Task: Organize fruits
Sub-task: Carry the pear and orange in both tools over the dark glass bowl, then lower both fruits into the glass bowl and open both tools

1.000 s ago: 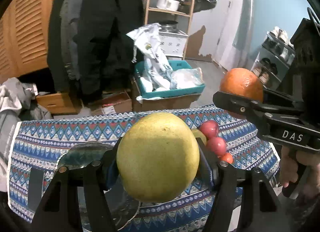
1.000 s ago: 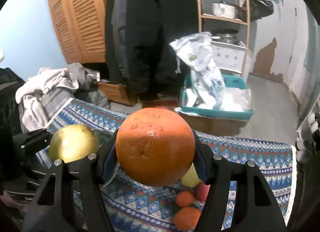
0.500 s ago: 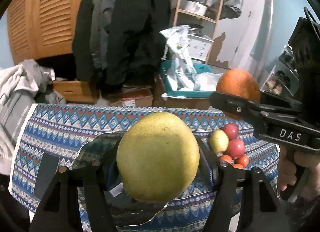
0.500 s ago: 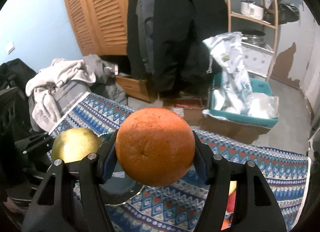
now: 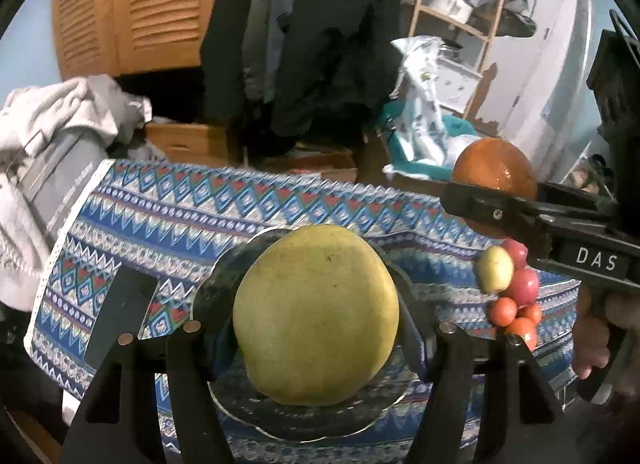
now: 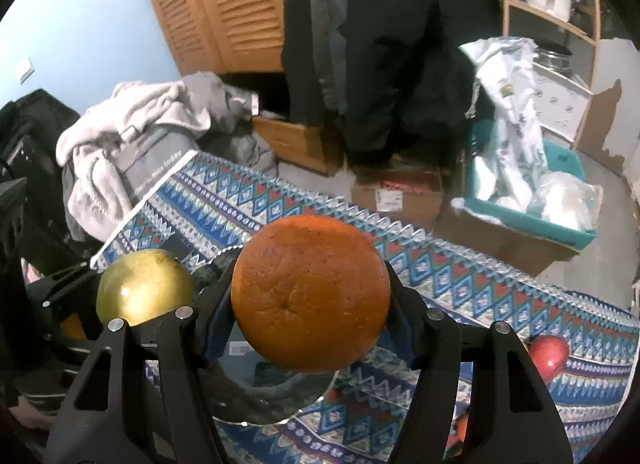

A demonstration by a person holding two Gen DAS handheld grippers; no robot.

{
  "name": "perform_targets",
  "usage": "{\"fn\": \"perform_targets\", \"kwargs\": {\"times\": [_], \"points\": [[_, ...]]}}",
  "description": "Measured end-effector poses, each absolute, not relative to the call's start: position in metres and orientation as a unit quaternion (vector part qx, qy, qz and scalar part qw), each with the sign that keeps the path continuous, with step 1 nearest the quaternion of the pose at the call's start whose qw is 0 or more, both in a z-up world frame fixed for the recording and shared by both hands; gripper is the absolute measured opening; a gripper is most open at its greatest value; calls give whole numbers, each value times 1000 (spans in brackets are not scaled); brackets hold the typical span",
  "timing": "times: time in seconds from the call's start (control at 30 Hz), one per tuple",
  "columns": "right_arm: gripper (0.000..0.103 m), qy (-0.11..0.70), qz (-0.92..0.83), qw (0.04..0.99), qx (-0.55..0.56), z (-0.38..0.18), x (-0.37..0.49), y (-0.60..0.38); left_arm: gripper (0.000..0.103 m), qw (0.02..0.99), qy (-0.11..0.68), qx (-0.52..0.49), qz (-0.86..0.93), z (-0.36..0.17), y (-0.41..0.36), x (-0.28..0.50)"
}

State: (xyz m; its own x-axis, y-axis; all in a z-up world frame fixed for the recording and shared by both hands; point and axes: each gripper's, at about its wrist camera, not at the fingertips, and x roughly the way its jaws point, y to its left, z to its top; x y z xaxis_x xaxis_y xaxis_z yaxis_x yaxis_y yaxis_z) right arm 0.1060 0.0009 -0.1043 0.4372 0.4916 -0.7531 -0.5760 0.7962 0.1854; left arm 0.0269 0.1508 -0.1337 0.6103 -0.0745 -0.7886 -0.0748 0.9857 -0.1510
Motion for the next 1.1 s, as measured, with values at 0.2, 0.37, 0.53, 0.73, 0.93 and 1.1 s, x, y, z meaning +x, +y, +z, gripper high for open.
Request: {"fn": "perform_targets", "kwargs": {"times": [0.2, 0.37, 0.53, 0.73, 0.93, 1.1], "points": [[65, 449, 323, 831, -61, -131, 109, 24, 68, 878, 468, -96, 18, -160, 168, 28], [65, 475, 320, 816, -75, -160, 113, 37, 68, 864, 491, -107, 29, -183, 176, 31], [65, 502, 315, 800, -95, -193, 115, 43, 68, 850, 515, -107, 39, -208, 179, 35], [65, 532, 312, 780, -106, -224, 113, 43, 68, 834, 539, -112, 41, -230, 177, 38], [65, 547, 310, 768, -121, -243, 110, 45, 68, 821, 561, -94, 42, -250, 169, 39], [65, 561, 309, 757, -129, -256, 110, 48, 68, 812, 576, -82, 49, -264, 167, 40]]}}
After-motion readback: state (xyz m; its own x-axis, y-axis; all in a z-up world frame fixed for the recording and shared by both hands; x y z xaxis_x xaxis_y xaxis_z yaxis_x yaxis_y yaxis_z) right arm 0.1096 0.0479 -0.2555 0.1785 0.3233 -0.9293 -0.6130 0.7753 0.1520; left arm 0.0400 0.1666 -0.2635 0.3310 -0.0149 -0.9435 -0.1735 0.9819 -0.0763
